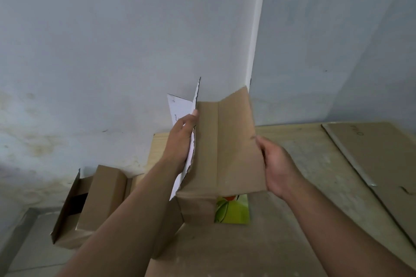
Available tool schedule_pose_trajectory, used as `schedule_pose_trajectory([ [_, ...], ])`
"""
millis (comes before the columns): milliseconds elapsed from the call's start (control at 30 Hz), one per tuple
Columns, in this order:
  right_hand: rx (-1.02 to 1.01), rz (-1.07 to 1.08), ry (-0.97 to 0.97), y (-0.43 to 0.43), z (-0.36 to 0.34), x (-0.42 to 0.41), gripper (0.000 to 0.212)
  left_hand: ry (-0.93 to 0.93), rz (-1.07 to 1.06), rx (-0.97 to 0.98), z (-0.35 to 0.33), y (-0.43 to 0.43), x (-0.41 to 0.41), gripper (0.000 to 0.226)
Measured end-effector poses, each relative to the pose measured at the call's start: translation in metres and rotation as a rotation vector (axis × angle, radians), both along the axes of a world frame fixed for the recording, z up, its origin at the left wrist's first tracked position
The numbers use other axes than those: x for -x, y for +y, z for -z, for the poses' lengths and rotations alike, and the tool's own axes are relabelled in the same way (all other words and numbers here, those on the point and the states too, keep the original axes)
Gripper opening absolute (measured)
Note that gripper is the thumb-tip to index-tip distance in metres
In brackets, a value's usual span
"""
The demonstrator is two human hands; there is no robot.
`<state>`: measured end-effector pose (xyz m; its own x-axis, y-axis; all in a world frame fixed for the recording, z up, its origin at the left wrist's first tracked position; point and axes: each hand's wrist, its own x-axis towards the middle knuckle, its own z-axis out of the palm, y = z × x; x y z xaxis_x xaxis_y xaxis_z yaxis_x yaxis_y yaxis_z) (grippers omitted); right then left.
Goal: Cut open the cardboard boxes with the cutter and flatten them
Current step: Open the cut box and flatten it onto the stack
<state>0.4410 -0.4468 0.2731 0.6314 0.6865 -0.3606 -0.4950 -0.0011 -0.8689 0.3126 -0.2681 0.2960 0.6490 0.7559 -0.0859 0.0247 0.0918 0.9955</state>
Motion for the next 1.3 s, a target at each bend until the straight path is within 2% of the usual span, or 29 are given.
schedule_pose_trajectory([
  [100, -0.116, -0.288, -0.015, 0.006, -0.035, 0.008, 0.053, 0.043, -0.04, 0.023, 0.0, -0.005, 0.002, 0.058],
  [200, -0.024, -0.474, -0.195, 0.026, -0.041, 0.032, 0.043, -0.022, -0.059, 0.002, 0.012, -0.009, 0.002, 0.073],
  [267, 0.035, -0.445, -0.349, 0.043, -0.03, 0.047, 0.035, -0.089, -0.003, 0.172, 0.019, -0.003, 0.004, 0.085],
  [333, 0.057, -0.422, -0.495, 0.056, -0.016, 0.054, 0.041, -0.139, 0.09, 0.275, 0.013, 0.001, 0.012, 0.073],
  [467, 0.177, -0.389, -0.805, 0.063, -0.002, 0.047, 0.065, -0.028, 0.216, 0.148, 0.005, 0.015, 0.019, 0.071],
  [500, 0.23, -0.391, -0.908, 0.062, 0.0, 0.042, 0.064, -0.009, 0.211, 0.129, 0.006, 0.017, 0.02, 0.066],
  [567, 0.356, -0.401, -1.041, 0.059, 0.005, 0.028, 0.045, 0.027, 0.175, 0.067, 0.007, 0.021, 0.02, 0.053],
  [633, 0.479, -0.421, -1.047, 0.053, 0.013, 0.017, 0.02, 0.051, 0.134, 0.048, 0.009, 0.023, 0.017, 0.056],
  [667, 0.515, -0.428, -1.053, 0.049, 0.019, 0.014, 0.016, 0.062, 0.127, 0.033, 0.009, 0.024, 0.015, 0.063],
  [733, 0.526, -0.413, -1.088, 0.04, 0.035, 0.013, 0.035, 0.096, 0.104, 0.048, 0.012, 0.027, 0.008, 0.071],
  [800, 0.47, -0.332, -1.081, 0.029, 0.045, 0.015, 0.049, 0.136, 0.074, 0.094, 0.011, 0.027, 0.001, 0.06],
  [867, 0.414, -0.278, -1.107, 0.018, 0.052, 0.016, 0.044, 0.159, 0.059, 0.173, 0.012, 0.03, -0.004, 0.052],
  [967, 0.401, -0.361, -1.135, 0.002, 0.062, 0.009, 0.033, 0.179, 0.028, 0.243, 0.011, 0.034, -0.015, 0.044],
  [1100, 0.464, -0.344, -1.18, -0.005, 0.072, -0.009, 0.015, 0.232, 0.009, 0.336, 0.013, 0.03, -0.036, 0.057],
  [1167, 0.499, -0.307, -1.121, -0.001, 0.076, -0.016, 0.017, 0.272, -0.031, 0.341, 0.024, 0.031, -0.046, 0.061],
  [1300, 0.652, -0.193, -0.954, 0.006, 0.092, -0.025, 0.02, 0.384, -0.023, 0.427, 0.06, 0.022, -0.048, 0.035],
])
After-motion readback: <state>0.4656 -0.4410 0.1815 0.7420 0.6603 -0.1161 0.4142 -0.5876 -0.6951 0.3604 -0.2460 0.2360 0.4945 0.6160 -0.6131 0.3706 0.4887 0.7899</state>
